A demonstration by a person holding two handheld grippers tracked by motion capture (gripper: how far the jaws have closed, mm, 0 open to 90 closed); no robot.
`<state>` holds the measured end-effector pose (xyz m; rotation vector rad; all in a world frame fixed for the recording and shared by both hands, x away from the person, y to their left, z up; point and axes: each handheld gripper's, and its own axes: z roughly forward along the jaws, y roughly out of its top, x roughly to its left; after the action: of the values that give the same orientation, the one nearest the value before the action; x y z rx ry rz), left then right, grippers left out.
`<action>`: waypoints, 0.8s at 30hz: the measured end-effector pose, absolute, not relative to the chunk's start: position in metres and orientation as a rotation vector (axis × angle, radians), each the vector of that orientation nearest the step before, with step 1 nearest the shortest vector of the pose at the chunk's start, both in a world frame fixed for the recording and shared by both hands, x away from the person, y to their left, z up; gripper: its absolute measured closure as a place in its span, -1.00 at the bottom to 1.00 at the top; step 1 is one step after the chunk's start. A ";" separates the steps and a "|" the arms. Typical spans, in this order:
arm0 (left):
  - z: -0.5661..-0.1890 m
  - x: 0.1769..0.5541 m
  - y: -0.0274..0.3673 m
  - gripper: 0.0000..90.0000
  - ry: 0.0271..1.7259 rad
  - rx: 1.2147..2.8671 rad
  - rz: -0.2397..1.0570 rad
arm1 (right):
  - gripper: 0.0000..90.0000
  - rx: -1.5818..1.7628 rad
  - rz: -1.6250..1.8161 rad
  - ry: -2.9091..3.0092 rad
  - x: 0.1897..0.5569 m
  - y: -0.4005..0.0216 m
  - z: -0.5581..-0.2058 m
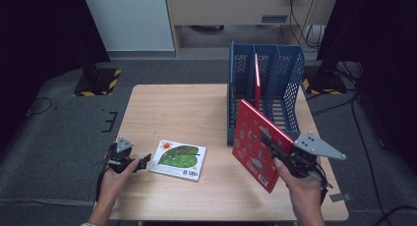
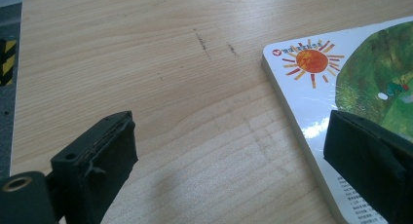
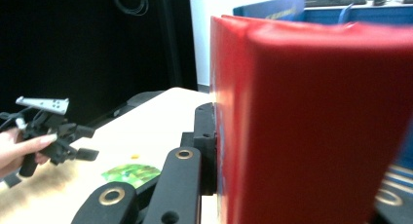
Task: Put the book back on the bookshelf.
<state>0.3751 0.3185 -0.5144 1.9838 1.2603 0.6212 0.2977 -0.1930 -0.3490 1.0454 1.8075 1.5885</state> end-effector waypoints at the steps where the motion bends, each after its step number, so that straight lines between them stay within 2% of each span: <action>1: -0.514 0.375 0.319 -0.90 1.258 1.984 0.622 | 0.77 1.052 1.590 1.800 0.298 -0.195 -0.346; 13: -0.514 0.375 0.317 -0.90 1.252 1.991 0.618 | 0.77 1.103 1.580 1.691 0.314 -0.213 -0.308; 24: -0.515 0.375 0.317 -0.90 1.250 1.996 0.618 | 0.77 1.138 1.476 1.641 0.338 -0.227 -0.292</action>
<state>0.3754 0.3166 -0.5149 1.9957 1.2504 0.6180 0.3382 -0.2267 -0.2921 1.1383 1.6406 1.4760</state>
